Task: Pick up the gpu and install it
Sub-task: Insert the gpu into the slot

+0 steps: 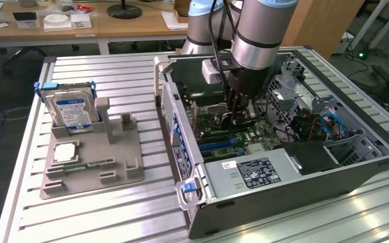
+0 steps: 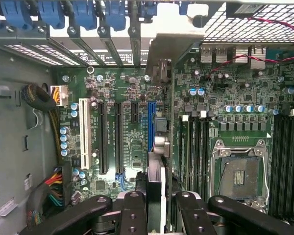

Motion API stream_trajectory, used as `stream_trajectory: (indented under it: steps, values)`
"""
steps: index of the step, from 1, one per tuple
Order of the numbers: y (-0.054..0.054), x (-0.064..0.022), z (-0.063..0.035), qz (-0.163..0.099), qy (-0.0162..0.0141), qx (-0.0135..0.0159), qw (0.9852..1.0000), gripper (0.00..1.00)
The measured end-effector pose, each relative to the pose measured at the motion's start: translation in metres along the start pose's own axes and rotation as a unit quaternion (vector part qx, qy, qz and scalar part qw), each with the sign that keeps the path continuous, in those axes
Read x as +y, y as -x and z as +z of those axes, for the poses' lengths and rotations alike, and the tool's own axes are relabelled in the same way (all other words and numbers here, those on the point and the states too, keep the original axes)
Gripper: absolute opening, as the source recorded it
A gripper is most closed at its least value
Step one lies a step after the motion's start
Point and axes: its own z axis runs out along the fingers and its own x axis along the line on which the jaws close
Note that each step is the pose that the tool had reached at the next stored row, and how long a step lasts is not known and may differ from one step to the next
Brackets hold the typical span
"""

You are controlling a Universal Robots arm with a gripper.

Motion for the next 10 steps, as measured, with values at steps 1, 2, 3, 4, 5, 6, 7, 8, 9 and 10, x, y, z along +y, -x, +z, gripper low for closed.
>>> stream_trajectory:
  steps: [1, 2, 3, 4, 5, 6, 7, 8, 9, 10]
  values:
    - [0.000, 0.0000, 0.0000, 0.000, 0.0000, 0.0000, 1.0000, 0.27]
    - [0.000, 0.0000, 0.0000, 0.000, 0.0000, 0.0000, 1.0000, 0.27]
    - [0.000, 0.0000, 0.0004, 0.000, 0.0000, 0.0000, 1.0000, 0.27]
    - [0.000, 0.0001, 0.0017, 0.000, 0.0000, -0.0001, 1.0000, 0.27]
    - [0.000, 0.0001, 0.0033, 0.000, 0.0000, 0.0000, 1.0000, 0.27]
    - [0.000, 0.0001, 0.0051, 0.000, 0.0000, 0.0001, 1.0000, 0.27]
    - [-0.001, 0.0002, 0.0069, 0.000, 0.0000, 0.0000, 1.0000, 0.27]
    - [-0.001, 0.0002, 0.0084, 0.000, 0.0000, 0.0000, 1.0000, 0.27]
    - [-0.001, 0.0002, 0.0096, 0.000, 0.0001, 0.0000, 1.0000, 0.27]
    - [-0.002, 0.0002, 0.0104, 0.000, 0.0001, 0.0001, 1.0000, 0.27]
